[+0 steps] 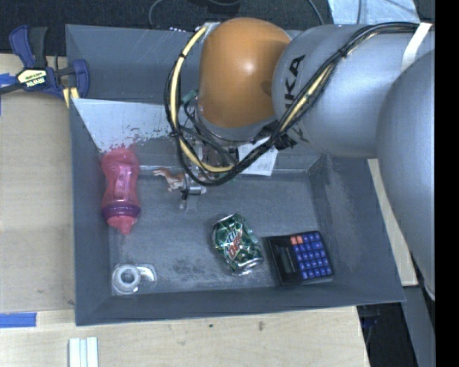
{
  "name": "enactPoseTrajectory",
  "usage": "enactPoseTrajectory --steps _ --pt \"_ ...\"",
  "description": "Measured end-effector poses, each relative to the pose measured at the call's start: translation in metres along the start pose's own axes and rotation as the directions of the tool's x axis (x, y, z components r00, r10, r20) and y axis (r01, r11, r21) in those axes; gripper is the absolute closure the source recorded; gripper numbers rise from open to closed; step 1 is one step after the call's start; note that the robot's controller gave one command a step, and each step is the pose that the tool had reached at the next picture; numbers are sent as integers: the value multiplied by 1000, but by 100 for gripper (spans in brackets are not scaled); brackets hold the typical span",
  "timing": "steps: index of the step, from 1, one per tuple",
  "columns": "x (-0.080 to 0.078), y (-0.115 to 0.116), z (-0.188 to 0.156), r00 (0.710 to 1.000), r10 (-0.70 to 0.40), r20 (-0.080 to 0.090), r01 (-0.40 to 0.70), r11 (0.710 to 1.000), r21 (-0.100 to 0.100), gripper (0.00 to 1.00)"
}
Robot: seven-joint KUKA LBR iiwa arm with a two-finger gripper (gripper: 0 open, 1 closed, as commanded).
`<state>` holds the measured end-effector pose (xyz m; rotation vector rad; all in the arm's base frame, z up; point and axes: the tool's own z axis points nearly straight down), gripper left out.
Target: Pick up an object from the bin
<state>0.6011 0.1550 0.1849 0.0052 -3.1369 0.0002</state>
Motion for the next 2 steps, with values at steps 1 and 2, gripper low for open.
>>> enactPoseTrajectory --steps 1,2 --pt "-1 -1 -5 1000 3 7 -3 1000 -1 0" --pt "-6 -9 11 997 -79 12 79 997 -1 0"
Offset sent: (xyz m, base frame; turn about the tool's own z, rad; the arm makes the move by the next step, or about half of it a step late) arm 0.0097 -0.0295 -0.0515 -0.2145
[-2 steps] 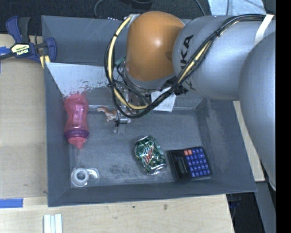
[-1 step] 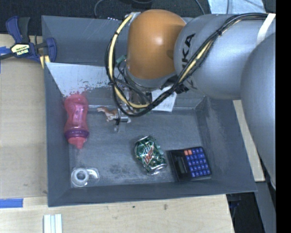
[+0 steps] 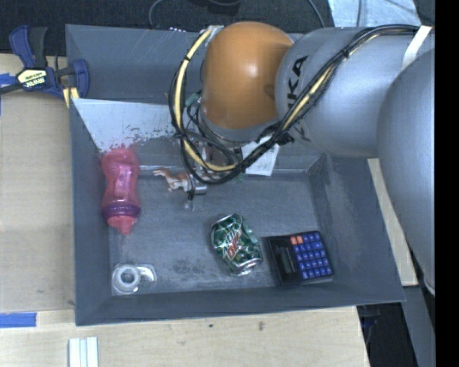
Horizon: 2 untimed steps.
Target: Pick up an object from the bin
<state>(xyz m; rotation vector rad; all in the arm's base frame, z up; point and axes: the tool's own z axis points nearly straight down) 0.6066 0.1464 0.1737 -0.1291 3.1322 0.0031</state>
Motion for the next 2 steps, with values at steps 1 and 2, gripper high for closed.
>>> enactPoseTrajectory --steps 1,2 --pt "-15 -20 39 987 -162 -2 162 987 1 0" --pt "-9 -30 53 985 -172 -3 172 985 0 0"
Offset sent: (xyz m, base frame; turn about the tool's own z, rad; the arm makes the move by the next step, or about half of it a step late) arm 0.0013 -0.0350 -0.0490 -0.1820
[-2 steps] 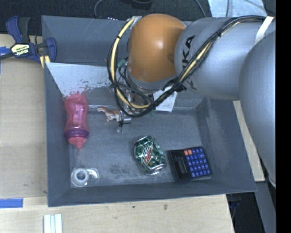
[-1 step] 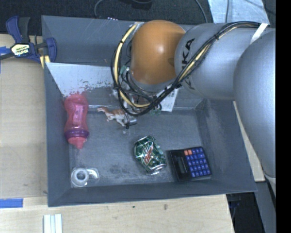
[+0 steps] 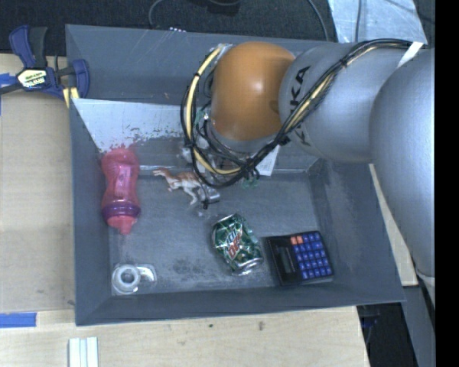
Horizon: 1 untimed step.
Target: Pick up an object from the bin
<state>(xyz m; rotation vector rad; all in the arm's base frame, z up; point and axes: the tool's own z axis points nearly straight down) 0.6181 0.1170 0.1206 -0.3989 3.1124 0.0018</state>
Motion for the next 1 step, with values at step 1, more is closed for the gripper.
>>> enactPoseTrajectory --steps 1 --pt "2 -2 0 1000 0 2 0 1000 0 0"
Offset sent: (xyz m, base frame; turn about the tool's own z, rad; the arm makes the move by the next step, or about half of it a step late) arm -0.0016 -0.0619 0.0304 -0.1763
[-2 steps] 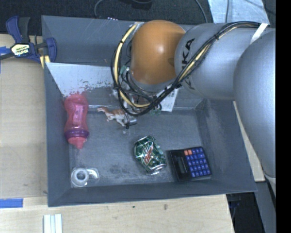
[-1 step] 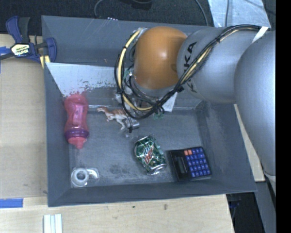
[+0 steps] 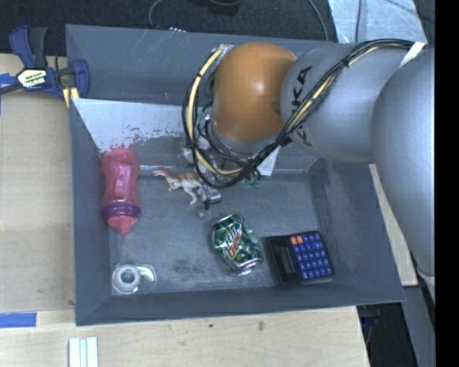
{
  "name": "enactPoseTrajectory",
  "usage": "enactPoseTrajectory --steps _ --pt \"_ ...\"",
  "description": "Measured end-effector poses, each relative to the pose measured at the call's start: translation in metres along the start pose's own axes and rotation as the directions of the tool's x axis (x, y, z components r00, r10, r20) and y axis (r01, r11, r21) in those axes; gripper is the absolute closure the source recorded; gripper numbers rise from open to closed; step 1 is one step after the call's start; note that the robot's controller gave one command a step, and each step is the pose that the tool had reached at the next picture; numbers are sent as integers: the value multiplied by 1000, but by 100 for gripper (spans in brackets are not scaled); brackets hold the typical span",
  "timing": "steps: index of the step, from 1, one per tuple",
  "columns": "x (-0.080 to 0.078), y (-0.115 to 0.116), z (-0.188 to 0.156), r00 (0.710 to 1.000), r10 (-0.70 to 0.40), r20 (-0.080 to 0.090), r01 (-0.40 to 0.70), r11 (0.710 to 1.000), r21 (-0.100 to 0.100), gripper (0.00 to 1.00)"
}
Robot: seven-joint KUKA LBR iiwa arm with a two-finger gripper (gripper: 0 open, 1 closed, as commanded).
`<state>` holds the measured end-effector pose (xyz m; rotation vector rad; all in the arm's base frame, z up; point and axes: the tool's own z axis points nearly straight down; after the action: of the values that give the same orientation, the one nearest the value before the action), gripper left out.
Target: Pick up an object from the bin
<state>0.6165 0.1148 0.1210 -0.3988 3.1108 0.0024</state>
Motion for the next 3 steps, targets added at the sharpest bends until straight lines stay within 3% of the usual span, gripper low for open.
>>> enactPoseTrajectory --steps 1,2,3 --pt "7 -29 -11 1000 -31 2 31 1000 0 0" --pt "12 -34 -13 986 -166 2 166 986 3 0" --pt "29 -45 14 999 32 7 -32 999 -1 0"
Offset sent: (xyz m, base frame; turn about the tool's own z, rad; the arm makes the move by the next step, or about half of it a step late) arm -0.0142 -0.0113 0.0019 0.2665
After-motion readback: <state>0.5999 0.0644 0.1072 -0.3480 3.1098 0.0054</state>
